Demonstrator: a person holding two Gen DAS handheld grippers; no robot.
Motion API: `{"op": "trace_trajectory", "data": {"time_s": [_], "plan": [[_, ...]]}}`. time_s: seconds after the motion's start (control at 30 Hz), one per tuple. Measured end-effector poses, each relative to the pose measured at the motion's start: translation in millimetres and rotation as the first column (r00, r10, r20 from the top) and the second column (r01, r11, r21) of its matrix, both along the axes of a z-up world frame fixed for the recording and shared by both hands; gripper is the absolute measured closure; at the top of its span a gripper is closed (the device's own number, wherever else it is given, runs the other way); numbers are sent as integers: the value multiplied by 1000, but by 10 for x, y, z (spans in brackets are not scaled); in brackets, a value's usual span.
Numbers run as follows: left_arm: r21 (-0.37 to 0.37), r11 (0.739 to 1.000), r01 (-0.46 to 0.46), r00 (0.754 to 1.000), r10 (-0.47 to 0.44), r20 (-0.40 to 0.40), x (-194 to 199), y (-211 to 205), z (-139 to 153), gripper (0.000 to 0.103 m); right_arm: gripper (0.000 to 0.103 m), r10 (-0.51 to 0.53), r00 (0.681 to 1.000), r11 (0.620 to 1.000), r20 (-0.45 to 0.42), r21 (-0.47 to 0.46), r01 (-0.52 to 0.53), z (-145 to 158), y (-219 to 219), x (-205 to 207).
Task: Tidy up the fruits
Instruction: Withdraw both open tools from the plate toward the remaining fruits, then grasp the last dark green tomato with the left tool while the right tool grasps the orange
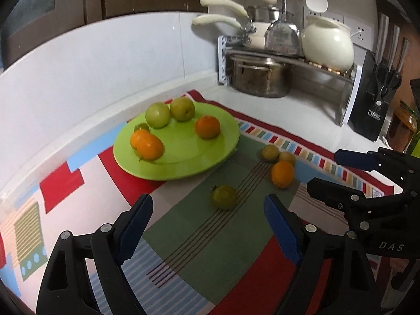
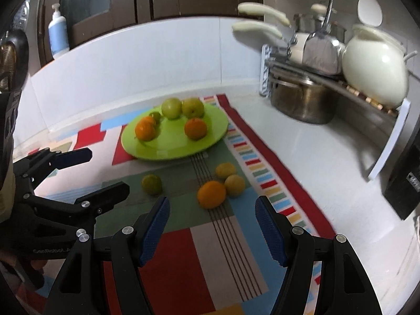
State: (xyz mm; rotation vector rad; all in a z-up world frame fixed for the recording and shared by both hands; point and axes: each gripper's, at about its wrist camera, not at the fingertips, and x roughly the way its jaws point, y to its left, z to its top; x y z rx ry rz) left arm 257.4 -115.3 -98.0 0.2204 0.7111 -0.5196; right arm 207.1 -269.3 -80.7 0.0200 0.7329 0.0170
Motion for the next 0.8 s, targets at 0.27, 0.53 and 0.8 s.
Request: {"op": "trace_trajectory", "data": {"time_s": [0.27, 0.53, 0.8], "plan": [[19, 999, 31, 997, -29, -70, 201, -87, -215, 27, 39, -12, 998, 999, -59, 40, 15, -199, -57, 205], [13, 998, 59, 992, -57, -116, 379, -204, -324, 37, 51, -14, 992, 993, -122, 116, 28, -389, -128, 374], [-4, 998, 64, 986, -64, -157, 464, -260, -371, 55, 56, -2, 991, 988, -133, 153, 22, -466, -144, 491]]}}
